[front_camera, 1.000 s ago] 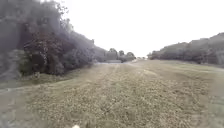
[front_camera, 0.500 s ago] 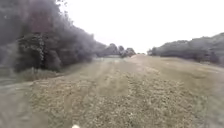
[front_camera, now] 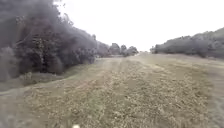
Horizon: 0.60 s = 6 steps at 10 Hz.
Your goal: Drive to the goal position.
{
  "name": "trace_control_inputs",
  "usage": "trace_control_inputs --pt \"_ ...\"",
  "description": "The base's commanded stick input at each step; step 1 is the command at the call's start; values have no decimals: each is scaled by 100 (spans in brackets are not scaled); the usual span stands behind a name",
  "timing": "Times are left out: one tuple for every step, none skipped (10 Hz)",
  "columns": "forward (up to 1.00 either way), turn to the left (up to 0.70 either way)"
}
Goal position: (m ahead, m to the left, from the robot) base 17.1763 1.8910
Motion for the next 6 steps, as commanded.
trace_control_inputs --pt "60 0" --pt "60 0" --pt "60 -1" --pt "60 -8" --pt "60 -10" --pt "60 -10"
